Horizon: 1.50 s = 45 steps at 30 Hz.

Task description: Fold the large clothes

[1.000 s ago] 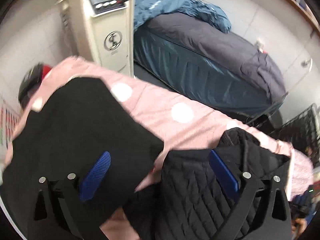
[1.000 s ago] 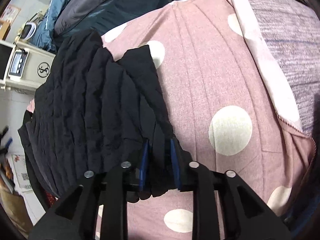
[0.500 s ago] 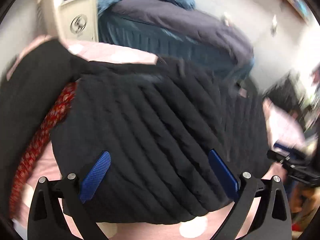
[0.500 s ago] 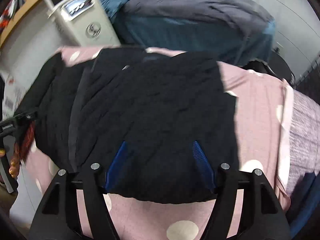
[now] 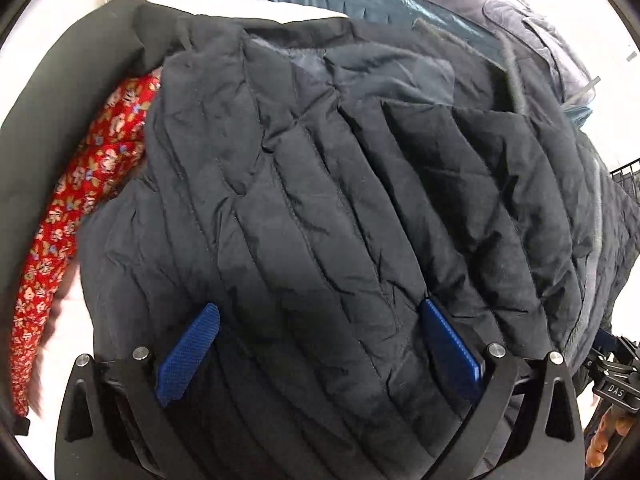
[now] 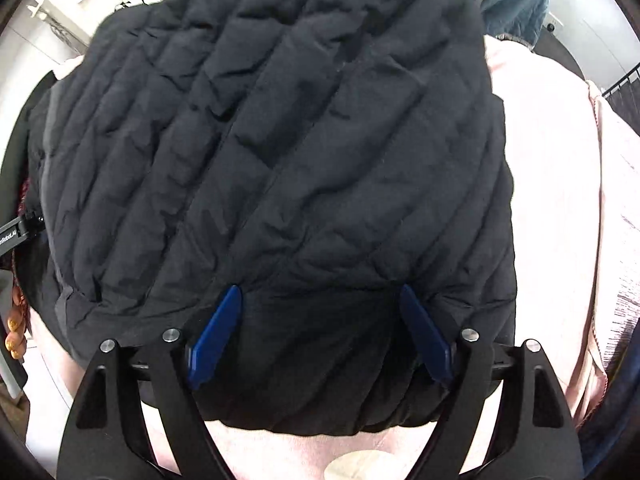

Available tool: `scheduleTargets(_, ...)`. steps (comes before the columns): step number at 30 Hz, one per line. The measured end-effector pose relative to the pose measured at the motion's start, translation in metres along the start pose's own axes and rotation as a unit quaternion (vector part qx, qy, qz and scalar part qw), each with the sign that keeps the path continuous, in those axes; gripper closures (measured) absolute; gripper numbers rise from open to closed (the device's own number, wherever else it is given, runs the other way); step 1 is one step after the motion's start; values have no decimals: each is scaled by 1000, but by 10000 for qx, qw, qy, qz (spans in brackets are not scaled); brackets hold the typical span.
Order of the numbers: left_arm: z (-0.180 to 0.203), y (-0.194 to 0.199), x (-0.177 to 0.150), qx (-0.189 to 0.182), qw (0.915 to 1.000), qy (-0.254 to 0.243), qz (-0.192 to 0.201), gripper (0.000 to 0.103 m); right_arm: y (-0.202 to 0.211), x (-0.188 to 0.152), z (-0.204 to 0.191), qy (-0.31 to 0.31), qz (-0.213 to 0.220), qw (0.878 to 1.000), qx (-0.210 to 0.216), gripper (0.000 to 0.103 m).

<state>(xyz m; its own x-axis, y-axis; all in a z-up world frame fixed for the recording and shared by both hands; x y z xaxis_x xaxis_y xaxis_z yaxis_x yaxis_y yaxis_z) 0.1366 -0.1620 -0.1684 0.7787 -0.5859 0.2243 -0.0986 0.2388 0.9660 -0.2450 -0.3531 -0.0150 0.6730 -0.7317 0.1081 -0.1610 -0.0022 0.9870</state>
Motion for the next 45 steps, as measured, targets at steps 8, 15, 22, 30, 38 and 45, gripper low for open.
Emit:
scheduleTargets(8,6,-19,10,-52,9997,-40,-218,4,-16,12,1,110,5,9999,-77,19)
scheduleTargets(15,16,-34,21,37,9997,-94,-235,4,-17,7,-9,111,101,9998,-139,18)
scheduleTargets(22,8,-14,13,-91,9996,-91,-247,6,7,-21,-14,170,167,9997,63,12)
scheduleTargets(30,-34,59,-22,-1088,9925,299,479,6,69,-69,36,-418,1047,9908,753,12)
scheduleTargets(38,-100,50,-25,-712,9935,798,383,6,61,-61,94,-974,855,9789,1583,12)
scheduleTargets(45,-110,-1,-15,-923,9908,967,-190,6,30,-28,104,-1050,441,9742,1949,12)
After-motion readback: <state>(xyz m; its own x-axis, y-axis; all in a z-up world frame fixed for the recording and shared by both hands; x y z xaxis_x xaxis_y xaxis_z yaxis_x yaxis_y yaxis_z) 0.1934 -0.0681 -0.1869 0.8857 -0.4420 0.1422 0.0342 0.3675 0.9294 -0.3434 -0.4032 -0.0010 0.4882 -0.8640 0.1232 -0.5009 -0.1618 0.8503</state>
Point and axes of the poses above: each gripper's, at about its wrist camera, not at the fingertips, and y roughly against the way its jaws point, z to its right, x to its top, the point moved 3 cm from there along -y, roughly the way its jaws point, and after that the axes turned 1 degree about z, right-handed, at the moved point
